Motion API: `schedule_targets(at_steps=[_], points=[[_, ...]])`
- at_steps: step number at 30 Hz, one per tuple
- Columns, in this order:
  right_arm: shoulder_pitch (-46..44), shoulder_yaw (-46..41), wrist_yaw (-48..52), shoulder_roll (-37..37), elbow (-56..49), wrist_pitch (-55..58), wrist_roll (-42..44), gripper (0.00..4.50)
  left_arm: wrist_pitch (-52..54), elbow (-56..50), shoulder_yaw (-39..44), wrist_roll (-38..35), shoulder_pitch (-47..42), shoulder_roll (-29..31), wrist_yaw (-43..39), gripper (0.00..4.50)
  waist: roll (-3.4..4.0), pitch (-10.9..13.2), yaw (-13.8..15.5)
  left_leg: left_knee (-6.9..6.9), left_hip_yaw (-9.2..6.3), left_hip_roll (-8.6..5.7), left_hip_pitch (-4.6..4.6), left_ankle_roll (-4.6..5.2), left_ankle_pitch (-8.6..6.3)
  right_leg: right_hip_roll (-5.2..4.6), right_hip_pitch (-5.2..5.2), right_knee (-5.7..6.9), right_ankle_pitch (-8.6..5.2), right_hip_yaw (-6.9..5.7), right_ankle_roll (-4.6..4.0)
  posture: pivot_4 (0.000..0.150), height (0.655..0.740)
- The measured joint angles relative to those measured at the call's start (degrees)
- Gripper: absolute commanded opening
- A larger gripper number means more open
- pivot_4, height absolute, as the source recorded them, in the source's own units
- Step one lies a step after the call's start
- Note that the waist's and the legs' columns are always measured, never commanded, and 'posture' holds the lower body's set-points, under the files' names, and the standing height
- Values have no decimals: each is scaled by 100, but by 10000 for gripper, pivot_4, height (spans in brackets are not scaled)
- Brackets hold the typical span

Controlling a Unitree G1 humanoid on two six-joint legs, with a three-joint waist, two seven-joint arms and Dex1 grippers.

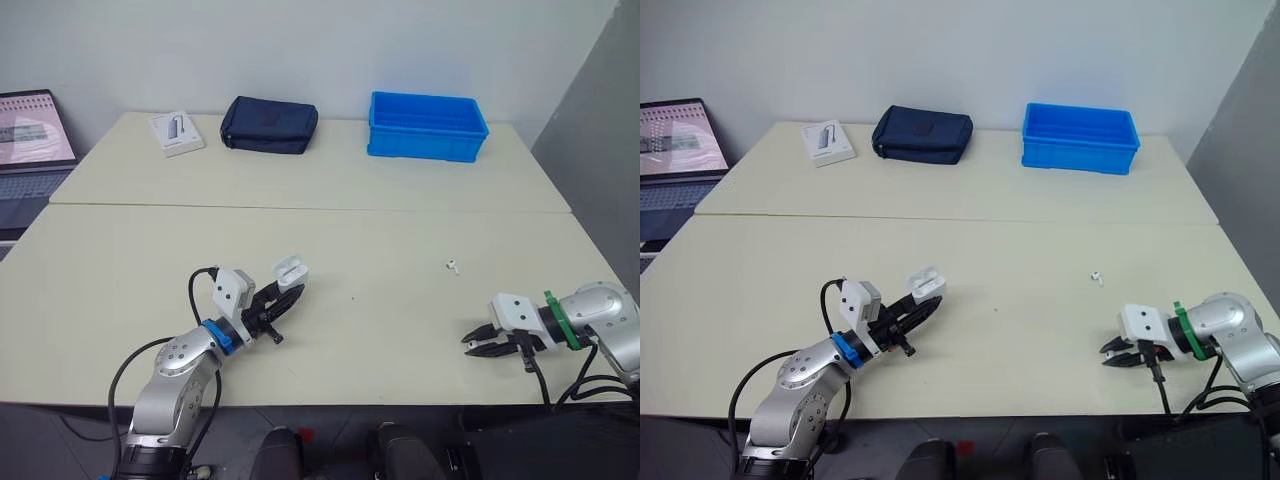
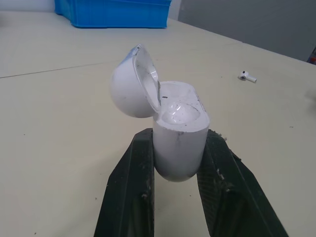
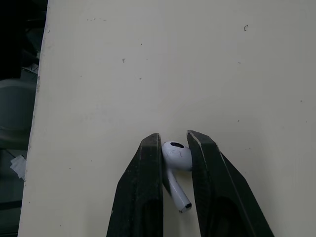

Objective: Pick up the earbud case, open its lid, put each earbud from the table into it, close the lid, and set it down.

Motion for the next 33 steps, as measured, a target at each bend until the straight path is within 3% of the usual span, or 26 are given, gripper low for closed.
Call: schedule_targets(at_steps=[4,13,20,25,33], points=[[-110,-1,-47,63,153,-208,-95,21045,0,-20,0,-1,-4,2,-1,7915,0,0,-1,0,2,-2,18,0,0,-4,20,-7,0,1,1,1500,7400],[29,-145,-131,7,-212,-168,-23,21110,11,-17,-3,-2,-34,17,-4,7915,3,2,-4,-8,5,-1,16,0,0,-4,18,-16,4,2,6,1500,7400],[661,-779,-440,-581,-2278,1285,427,21110,22,23,-5,2,-38,-2,17,7915,7,4,8,-19,0,3,12,-1,-1,-2,16,-30,12,-5,20,1500,7400],[758,-774,-1093,-1132,-3442,2858,-113,21110,23,23,-7,9,20,-4,73,7915,9,5,7,-18,12,-2,8,-3,-2,-15,15,-48,8,1,12,1500,7400],[439,207,-1383,-1143,-3804,4008,-759,21110,10,22,-76,33,45,-19,121,7915,7,4,5,-17,9,-2,-22,-7,-5,-15,-7,-56,8,-3,13,1500,7400]])
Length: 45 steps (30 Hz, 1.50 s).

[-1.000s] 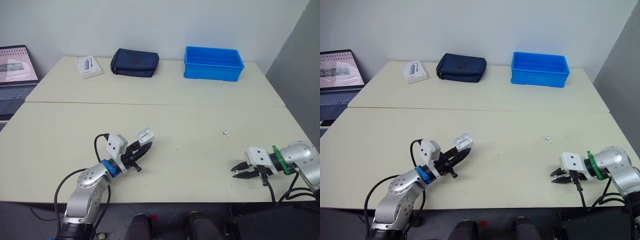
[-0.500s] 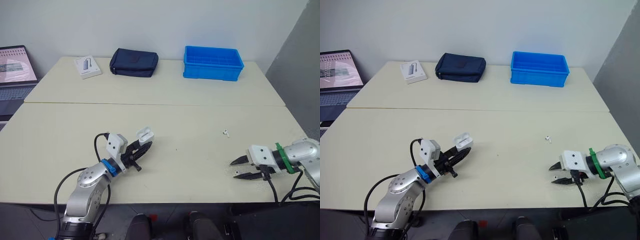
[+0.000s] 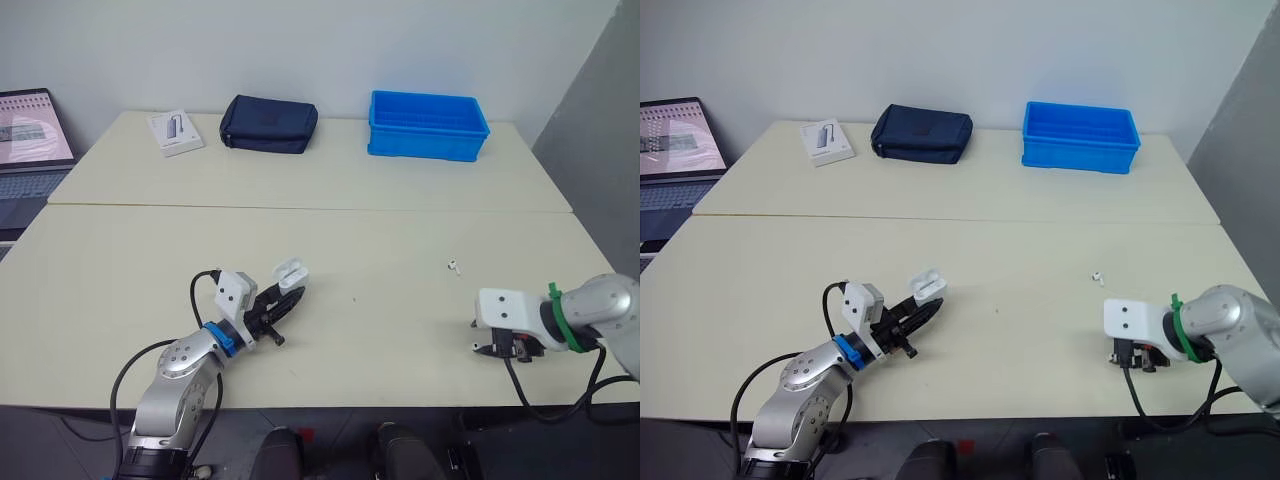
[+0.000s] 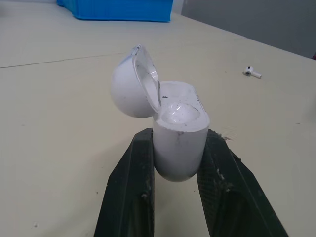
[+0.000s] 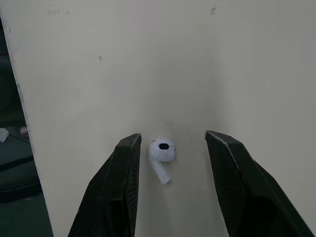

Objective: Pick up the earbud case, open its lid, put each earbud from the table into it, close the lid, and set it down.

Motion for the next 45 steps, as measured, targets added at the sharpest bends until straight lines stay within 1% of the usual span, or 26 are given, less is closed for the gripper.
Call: schedule_targets(at_steps=[5,9,17,19,20,38,41,44,45], points=[[-150,256,-11,63,437,-147,-237,21110,-6,0,-38,5,-1,-5,10,7915,0,0,-2,2,1,-1,-3,0,0,2,-3,0,3,1,5,1500,7400],[-232,277,7,160,541,-174,-281,21110,-8,-1,-46,5,2,-27,28,7915,-1,0,-4,6,-2,1,-1,0,0,4,0,2,4,0,6,1500,7400],[-370,343,87,310,426,127,-277,21110,-8,-1,-50,4,21,-45,82,7915,0,0,-16,5,-2,1,-2,0,0,4,-1,3,6,0,8,1500,7400],[-388,395,126,334,345,207,-273,21110,-8,0,-55,5,20,-47,86,7915,0,0,-14,5,-3,1,-3,0,0,4,-1,3,10,-1,15,1500,7400],[-396,403,133,334,324,235,-273,21110,-8,-1,-55,5,20,-47,89,7915,0,0,-13,5,-3,0,-3,0,0,4,-1,2,21,0,35,1500,7400],[-608,563,391,316,334,519,-234,21110,-8,-1,-90,7,46,-54,118,7915,0,0,-12,6,-2,0,-3,0,0,4,-1,3,21,0,34,1500,7400],[-609,598,395,313,378,499,-237,15131,-9,-1,-94,8,61,-63,122,7915,0,0,-12,7,-2,0,-3,0,0,4,-1,2,21,1,34,1500,7400],[-610,598,395,311,390,468,-244,4610,-9,-1,-95,8,68,-85,123,7915,0,0,-12,7,-2,0,-3,0,0,4,-1,2,21,0,34,1500,7400],[-610,599,395,310,394,444,-245,3622,-10,-1,-96,8,69,-89,123,7915,0,0,-12,7,-2,0,-3,0,0,4,-1,3,21,0,35,1500,7400]])
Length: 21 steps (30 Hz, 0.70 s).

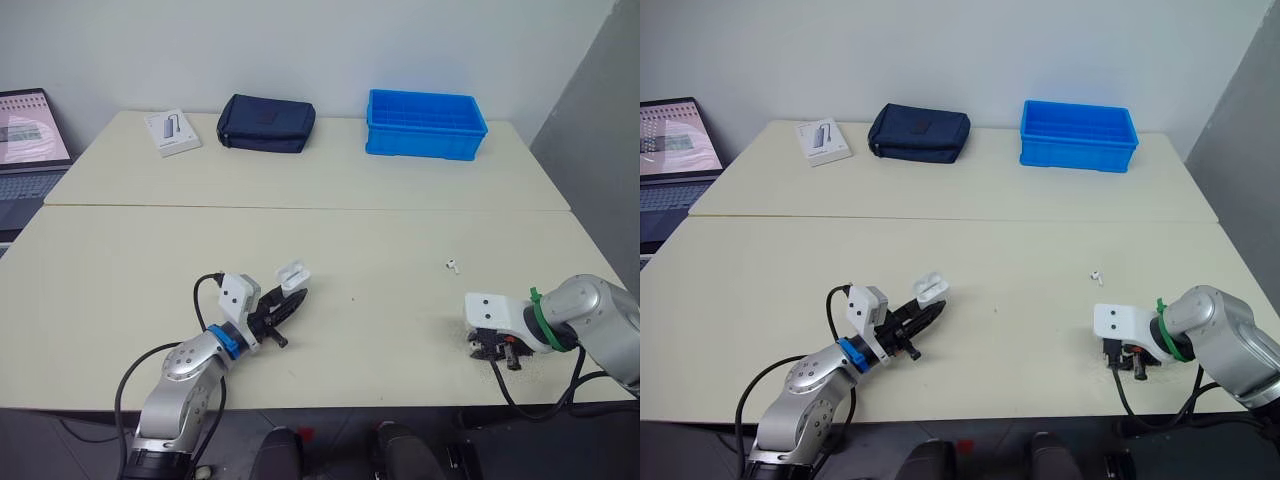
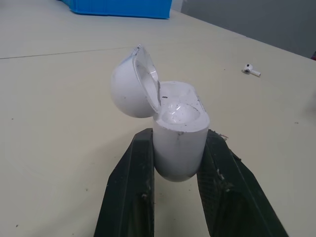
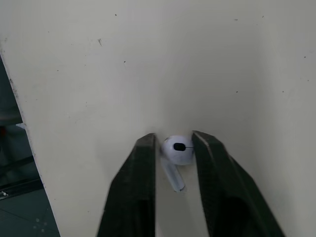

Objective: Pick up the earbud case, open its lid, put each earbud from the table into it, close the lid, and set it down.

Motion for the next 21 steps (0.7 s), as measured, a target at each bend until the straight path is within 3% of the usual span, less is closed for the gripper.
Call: schedule_targets(at_steps=[11,18,21], points=[[-222,-274,-75,235,21,-4,266,3652,-41,0,-5,4,-10,-8,-37,7915,0,0,-10,2,2,1,1,0,0,2,-1,3,1,3,0,1500,7400],[-1267,-1473,-1018,2220,-130,1430,1618,3652,-118,-33,-65,-29,-157,-147,-81,7915,0,0,-5,3,-13,5,-2,0,0,11,4,6,8,-4,6,1500,7400],[-1583,-2071,-1869,3498,-147,1815,2119,3652,-119,-71,-104,-33,-224,-205,-73,7915,0,0,-6,1,-15,5,-4,0,0,13,3,9,9,-3,6,1500,7400]])
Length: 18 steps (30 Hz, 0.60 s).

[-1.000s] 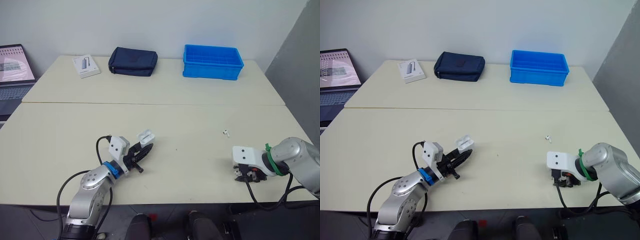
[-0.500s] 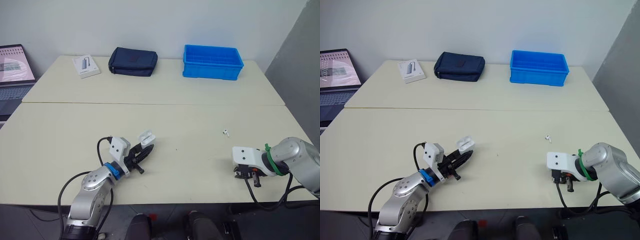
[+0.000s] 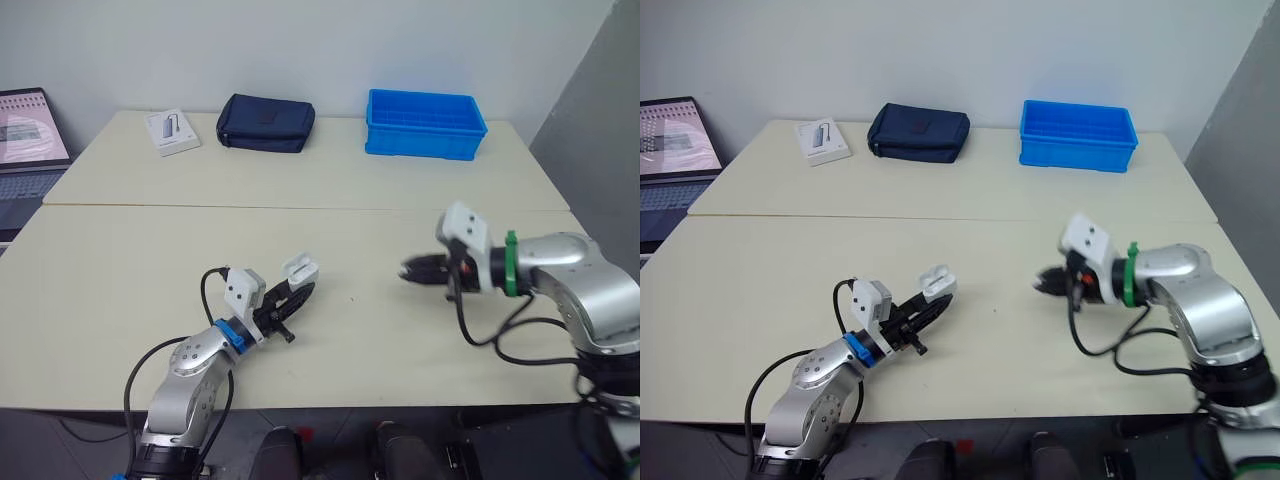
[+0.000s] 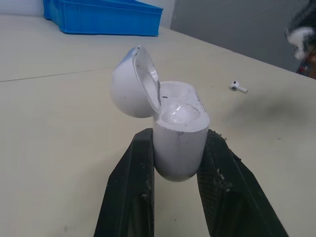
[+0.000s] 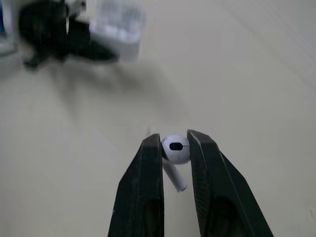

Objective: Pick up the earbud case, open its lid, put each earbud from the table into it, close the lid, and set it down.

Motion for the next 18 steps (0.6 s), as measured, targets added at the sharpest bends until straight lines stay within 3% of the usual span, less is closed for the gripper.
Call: schedule_targets(at_steps=[4,10,18], points=[[261,-253,-957,1439,-26,-651,278,3652,-33,-64,-17,1,-150,-48,-3,7915,-2,-2,21,-2,-6,2,-3,0,0,4,1,-2,0,-5,0,1500,7400],[758,-69,-1695,2559,-99,-1075,667,3652,-60,-64,-57,6,-257,-48,-51,7915,0,-2,1,-1,-5,5,0,0,0,5,0,6,1,-2,0,1500,7400],[1064,592,-1901,2866,233,-2194,580,3652,-77,-64,-110,6,-363,-42,-59,7915,1,-2,-5,-1,-5,9,2,1,1,9,0,4,2,-2,-4,1500,7400]])
